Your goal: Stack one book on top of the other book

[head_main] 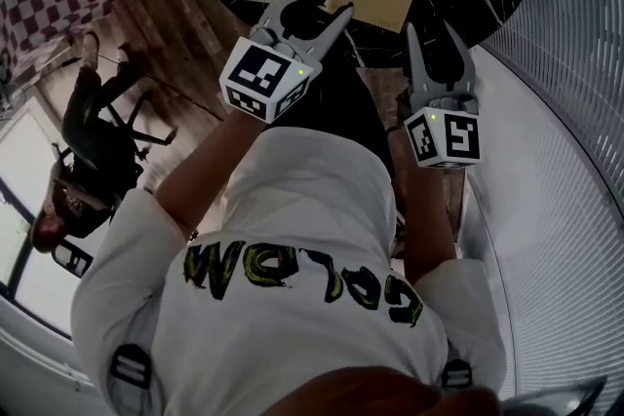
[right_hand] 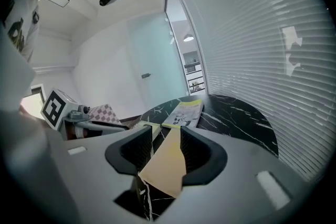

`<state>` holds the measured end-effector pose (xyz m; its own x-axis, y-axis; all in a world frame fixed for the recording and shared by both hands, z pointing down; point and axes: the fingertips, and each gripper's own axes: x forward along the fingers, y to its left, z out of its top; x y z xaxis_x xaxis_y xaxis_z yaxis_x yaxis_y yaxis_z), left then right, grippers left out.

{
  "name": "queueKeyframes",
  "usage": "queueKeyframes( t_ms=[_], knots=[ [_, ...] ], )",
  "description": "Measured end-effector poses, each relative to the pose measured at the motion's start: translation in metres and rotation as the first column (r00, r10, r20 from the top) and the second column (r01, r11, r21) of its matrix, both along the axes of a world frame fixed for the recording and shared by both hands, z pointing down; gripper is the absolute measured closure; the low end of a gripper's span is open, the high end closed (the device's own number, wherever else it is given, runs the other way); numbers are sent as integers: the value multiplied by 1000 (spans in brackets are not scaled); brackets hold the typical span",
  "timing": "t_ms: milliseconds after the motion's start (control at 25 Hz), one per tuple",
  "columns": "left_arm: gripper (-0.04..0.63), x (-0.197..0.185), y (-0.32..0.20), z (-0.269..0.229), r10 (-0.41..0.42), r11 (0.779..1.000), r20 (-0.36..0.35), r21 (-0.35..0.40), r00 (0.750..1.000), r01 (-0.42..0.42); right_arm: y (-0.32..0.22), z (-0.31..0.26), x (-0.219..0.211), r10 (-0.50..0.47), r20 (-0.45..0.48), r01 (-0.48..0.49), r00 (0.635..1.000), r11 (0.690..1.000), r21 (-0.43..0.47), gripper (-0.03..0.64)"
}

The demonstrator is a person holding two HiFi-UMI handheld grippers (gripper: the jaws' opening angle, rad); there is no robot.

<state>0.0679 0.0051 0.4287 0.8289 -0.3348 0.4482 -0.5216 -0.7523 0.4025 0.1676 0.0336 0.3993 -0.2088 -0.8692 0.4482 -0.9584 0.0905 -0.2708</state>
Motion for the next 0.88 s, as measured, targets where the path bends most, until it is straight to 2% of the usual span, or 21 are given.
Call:
queueKeyframes(
  t_ms=[880],
  knots=[
    [356,2,-10,115,2,986,87,-164,996,13,-8,123,0,-8,94,26,996,981,-194,309]
  ],
)
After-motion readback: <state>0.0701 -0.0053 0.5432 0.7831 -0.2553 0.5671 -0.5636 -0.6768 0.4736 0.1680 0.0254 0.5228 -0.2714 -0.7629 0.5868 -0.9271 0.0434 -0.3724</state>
